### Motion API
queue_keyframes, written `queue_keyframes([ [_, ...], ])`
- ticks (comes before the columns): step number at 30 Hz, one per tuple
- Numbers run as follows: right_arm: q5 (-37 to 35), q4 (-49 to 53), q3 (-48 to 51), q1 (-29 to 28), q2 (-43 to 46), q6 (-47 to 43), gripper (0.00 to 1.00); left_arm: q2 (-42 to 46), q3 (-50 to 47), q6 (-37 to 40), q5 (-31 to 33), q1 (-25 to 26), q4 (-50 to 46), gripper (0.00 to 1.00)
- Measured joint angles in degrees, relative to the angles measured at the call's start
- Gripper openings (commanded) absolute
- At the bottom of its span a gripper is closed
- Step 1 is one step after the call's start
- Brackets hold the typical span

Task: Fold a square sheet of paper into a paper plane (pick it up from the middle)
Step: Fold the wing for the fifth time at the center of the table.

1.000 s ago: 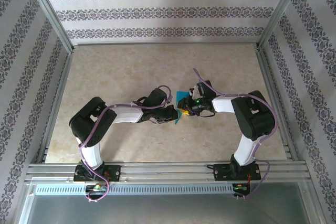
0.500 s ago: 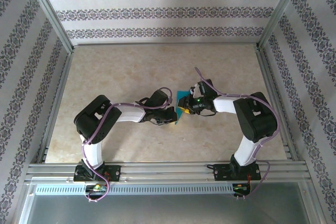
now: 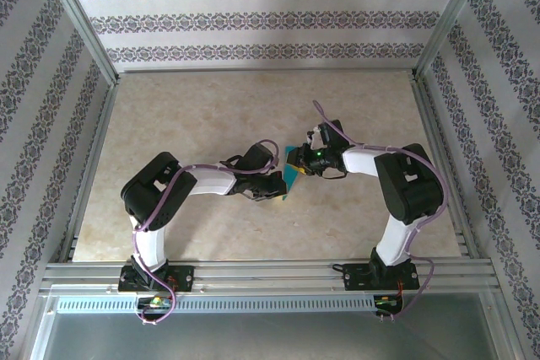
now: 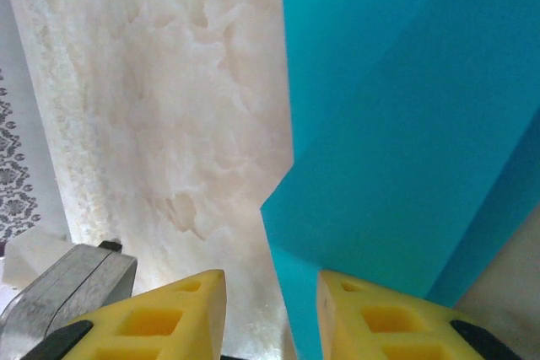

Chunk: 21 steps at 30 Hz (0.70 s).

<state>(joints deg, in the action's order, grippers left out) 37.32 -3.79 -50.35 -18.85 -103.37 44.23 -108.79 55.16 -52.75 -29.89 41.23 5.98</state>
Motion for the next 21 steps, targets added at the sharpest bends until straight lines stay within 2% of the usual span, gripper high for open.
queue_keyframes([
  [21,-2.1,6.8,-3.8,0.0,-3.3,-2.8,0.34,-0.2,3.9,3.9,4.0,2.3,-7.1,0.06],
])
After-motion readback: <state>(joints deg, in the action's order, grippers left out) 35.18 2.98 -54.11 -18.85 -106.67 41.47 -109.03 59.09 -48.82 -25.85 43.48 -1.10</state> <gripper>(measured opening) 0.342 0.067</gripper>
